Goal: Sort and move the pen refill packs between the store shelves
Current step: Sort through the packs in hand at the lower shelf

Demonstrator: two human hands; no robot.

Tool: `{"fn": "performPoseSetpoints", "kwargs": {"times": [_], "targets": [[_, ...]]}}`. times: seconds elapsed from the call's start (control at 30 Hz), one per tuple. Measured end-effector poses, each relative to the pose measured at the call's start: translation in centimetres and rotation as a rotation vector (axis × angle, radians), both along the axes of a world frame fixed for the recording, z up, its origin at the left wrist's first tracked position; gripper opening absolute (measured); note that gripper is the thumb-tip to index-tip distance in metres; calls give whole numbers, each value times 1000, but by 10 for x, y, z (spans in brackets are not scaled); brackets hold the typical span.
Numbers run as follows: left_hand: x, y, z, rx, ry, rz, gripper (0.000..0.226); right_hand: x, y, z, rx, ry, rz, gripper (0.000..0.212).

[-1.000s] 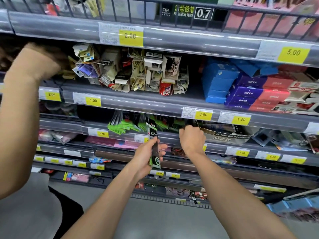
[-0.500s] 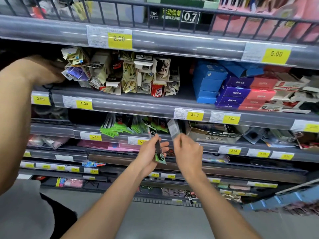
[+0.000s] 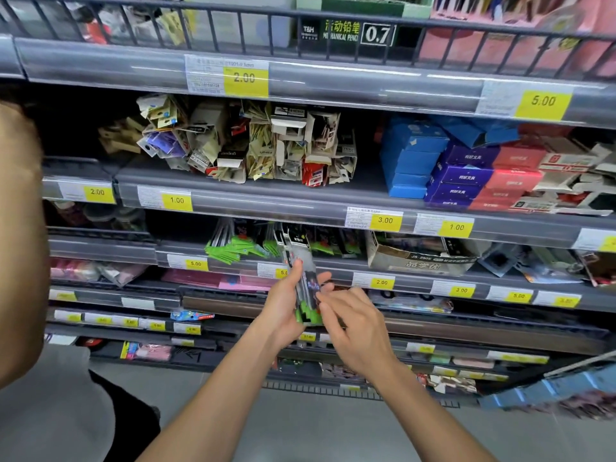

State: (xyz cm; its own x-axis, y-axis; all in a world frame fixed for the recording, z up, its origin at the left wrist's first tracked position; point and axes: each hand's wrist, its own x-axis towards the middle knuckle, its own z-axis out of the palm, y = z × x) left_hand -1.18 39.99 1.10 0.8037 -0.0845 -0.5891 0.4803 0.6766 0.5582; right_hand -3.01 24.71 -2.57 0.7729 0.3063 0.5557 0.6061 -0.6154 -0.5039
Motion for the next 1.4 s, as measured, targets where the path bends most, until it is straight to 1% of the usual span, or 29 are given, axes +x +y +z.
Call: {"fn": "performPoseSetpoints", "kwargs": {"times": [0.03,0.07,0.13,0.17,0.23,0.3,0.37,0.43,0.47,0.57,0.67,0.73,0.77,0.83,0.9,0.97,1.03,1.1,1.17,1.2,1.23,1.27,1.3,1.33,1.37,1.4], "targets": [[-1,2,-2,-2,4,11,62,4,-1,1,44,24,1,28],[-2,3,-4,5,9,23,60,10,-1,3,92,61,-42,26],[-3,7,-8,36,18,57,57,32,-1,6,142,183,-212,22],[-4,9,-10,57,22,67,55,45,-1,7,93,258,-285,24],[-7,12,-14,83,33,63,53,75,0,6,-119,394,-351,43],[-10,12,-18,75,49,60,57,100,4,10,-326,509,-363,63],[-12,14,-20,66,54,58,60,117,11,11,-470,527,-339,73],[-13,15,-21,52,49,64,61,124,19,9,-549,464,-297,74],[-13,16,-21,44,43,68,62,126,24,8,-570,416,-283,70],[-14,19,-19,24,29,81,62,123,37,4,-580,262,-287,42],[-14,22,-17,39,23,89,62,118,41,6,-632,162,-310,26],[-14,24,-15,46,17,86,63,109,42,12,-689,122,-354,8],[-13,24,-14,41,12,88,64,105,43,15,-677,101,-386,4],[-11,25,-10,36,10,107,63,102,43,20,-572,63,-403,9],[-7,24,-7,50,20,116,63,95,40,29,-383,16,-405,15],[-3,23,-3,23,19,119,67,77,38,31,-215,-102,-389,21],[0,21,1,-24,-22,110,73,44,40,28,-142,-177,-289,25],[0,21,4,-41,-49,109,71,13,43,19,-131,-205,-188,25],[2,22,3,-20,-27,102,58,-8,43,9,-182,-177,-121,36],[2,23,2,14,-17,98,48,-11,42,5,-178,-147,-84,43],[2,24,0,50,-6,101,37,-9,41,5,-121,-105,-60,47],[2,25,-2,70,0,116,27,-2,40,7,-35,-55,-66,46],[1,28,-4,77,2,141,21,10,39,8,40,-5,-108,41],[-1,32,-6,85,4,166,19,26,38,8,69,54,-168,35],[-3,37,-10,95,6,183,19,44,40,7,34,131,-220,33],[-6,41,-12,104,9,191,19,62,44,6,-53,210,-244,40]]}}
